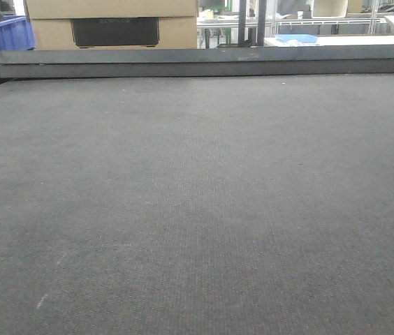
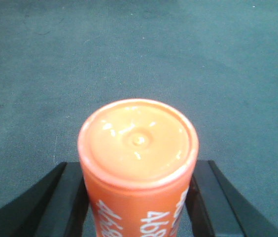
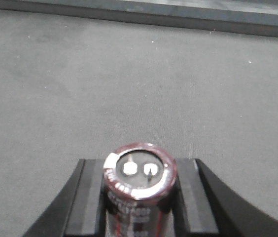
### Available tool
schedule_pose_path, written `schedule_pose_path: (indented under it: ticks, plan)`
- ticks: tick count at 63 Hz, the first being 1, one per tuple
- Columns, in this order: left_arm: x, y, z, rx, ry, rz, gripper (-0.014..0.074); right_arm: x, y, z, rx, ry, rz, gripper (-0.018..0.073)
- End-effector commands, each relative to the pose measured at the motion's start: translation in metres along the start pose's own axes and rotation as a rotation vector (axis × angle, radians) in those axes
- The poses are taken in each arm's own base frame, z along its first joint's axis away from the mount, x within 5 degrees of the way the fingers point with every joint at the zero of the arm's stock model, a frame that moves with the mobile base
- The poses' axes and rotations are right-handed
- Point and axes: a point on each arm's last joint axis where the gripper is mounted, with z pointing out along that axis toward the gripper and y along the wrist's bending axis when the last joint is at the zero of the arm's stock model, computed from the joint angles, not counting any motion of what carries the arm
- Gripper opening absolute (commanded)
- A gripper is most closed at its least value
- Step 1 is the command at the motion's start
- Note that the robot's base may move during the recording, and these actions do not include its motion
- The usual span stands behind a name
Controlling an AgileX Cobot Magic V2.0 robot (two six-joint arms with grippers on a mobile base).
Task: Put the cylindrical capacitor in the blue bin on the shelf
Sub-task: 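Lift the maroon capacitor with the right gripper, then drive the base away from the table toward the blue bin shelf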
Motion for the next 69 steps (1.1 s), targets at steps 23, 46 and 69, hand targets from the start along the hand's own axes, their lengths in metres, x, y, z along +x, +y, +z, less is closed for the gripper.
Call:
schedule_pose_path:
  ticks: [23, 46, 69]
  plan:
    - [-0.0032, 0.0001, -0.0039, 0.000, -0.032, -0.005, -0.0111, -0.0044, -0.0001, -0.0035, 0.006, -0.043, -0.012, -0.0162]
    - [-0.0032, 0.0001, -0.0039, 0.000, -0.032, -0.005, -0.0111, -0.0044, -0.0001, -0.0035, 0.006, -0.043, -0.012, -0.0162]
    - [-0.0032, 0.0001, -0.0039, 0.000, -0.032, -0.005, -0.0111, -0.0050, -0.0002, -0.0035, 0.006, -0.050, -0.012, -0.0162]
